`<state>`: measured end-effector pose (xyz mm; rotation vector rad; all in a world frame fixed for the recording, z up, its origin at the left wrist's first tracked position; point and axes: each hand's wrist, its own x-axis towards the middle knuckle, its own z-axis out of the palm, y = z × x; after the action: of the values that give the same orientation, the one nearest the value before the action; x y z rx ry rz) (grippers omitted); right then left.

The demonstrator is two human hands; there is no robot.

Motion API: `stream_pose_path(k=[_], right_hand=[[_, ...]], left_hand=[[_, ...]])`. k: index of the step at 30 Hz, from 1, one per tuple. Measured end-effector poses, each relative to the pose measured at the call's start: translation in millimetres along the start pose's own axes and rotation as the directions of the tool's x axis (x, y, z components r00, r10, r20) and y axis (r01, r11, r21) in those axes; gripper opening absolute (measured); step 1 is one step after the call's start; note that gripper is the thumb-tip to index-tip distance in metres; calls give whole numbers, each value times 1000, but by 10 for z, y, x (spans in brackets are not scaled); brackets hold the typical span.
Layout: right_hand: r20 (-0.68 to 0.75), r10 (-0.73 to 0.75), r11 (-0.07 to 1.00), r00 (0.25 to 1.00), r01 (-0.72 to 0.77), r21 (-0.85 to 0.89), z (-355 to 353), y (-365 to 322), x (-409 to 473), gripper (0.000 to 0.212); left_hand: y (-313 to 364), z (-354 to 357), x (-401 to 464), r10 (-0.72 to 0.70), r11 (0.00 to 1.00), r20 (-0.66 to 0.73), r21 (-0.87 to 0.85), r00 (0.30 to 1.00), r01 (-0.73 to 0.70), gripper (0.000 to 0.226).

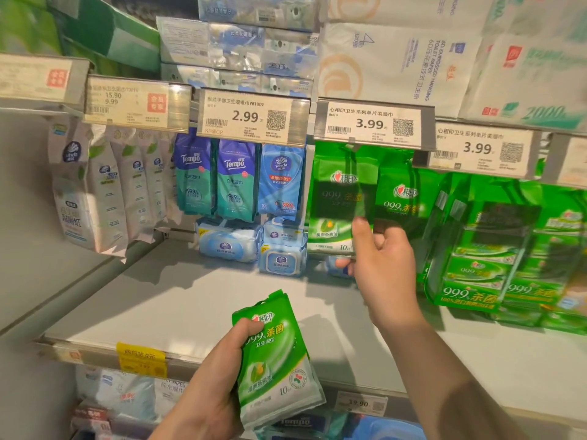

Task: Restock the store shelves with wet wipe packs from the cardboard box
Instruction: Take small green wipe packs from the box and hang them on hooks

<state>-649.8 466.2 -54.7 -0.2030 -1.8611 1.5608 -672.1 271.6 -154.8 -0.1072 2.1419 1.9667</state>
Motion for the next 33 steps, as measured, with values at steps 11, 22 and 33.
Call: stream_pose_path(k=[11,22,33], right_hand=[[103,284,959,953,-284,-9,-335,345,-342,24],[464,475,798,748,-143,-586,-616,305,-713,42],[285,368,918,885,-296,-265,-803,316,-604,21]], left_hand=[[137,235,-255,-34,878,427,-419,904,230,21],[151,536,-486,-223,807,445,-414,867,420,48],[224,554,-460,-226,814,286,-470,931,342,33]])
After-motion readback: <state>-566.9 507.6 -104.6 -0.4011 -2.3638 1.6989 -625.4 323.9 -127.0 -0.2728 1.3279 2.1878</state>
